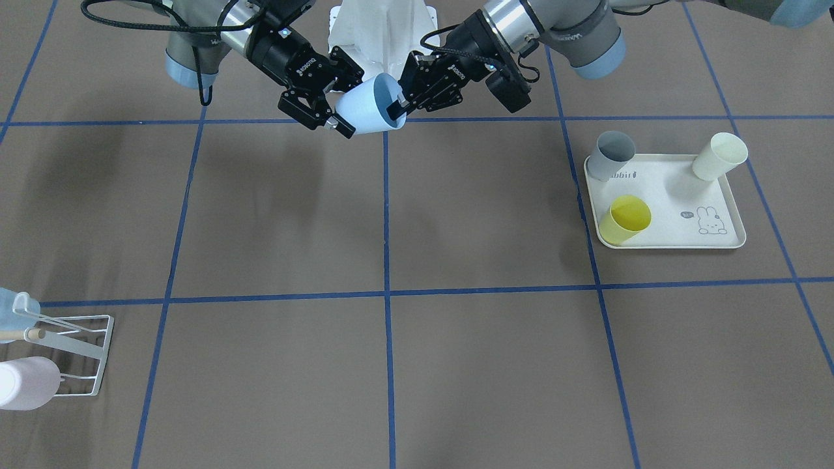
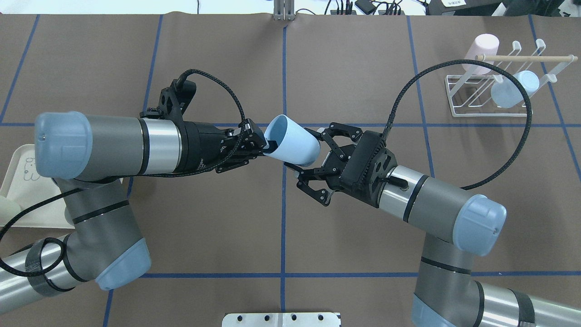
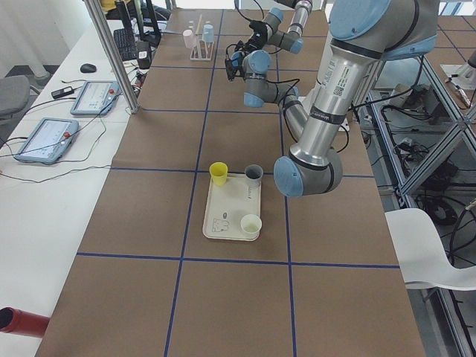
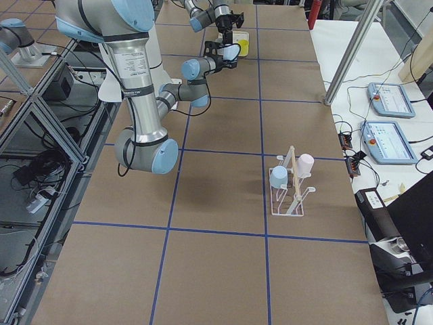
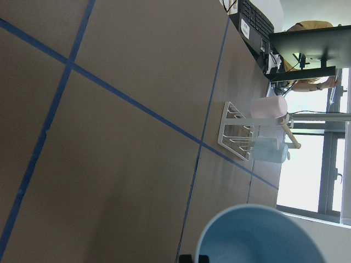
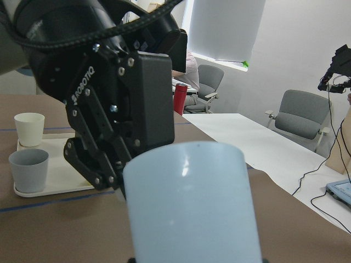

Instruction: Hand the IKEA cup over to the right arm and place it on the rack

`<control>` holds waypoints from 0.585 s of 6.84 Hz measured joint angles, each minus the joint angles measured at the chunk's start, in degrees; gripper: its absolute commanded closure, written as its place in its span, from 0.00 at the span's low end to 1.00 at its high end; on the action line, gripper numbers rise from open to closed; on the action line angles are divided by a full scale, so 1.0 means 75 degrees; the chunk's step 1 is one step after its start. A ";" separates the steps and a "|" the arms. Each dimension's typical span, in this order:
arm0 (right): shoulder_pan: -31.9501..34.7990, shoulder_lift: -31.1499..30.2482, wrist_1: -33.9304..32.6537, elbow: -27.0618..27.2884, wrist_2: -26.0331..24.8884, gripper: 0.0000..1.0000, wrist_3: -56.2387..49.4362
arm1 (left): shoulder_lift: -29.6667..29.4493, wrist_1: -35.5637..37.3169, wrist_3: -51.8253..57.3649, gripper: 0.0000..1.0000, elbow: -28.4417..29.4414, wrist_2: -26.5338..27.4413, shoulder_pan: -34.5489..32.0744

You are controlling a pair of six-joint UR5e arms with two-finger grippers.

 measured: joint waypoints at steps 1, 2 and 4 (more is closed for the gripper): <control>0.0003 -0.0012 -0.0001 -0.0001 -0.0046 0.77 -0.0003 | 0.0003 -0.0002 0.0295 0.00 -0.0024 0.0012 -0.0032; 0.0020 -0.0026 -0.0001 -0.0007 -0.0073 0.89 -0.0008 | 0.0021 -0.0005 0.0507 0.00 -0.0069 0.0014 -0.0104; 0.0231 -0.0088 -0.0149 -0.0031 -0.0101 1.00 -0.0012 | 0.0189 0.0016 0.0885 0.00 -0.0160 -0.0023 -0.0345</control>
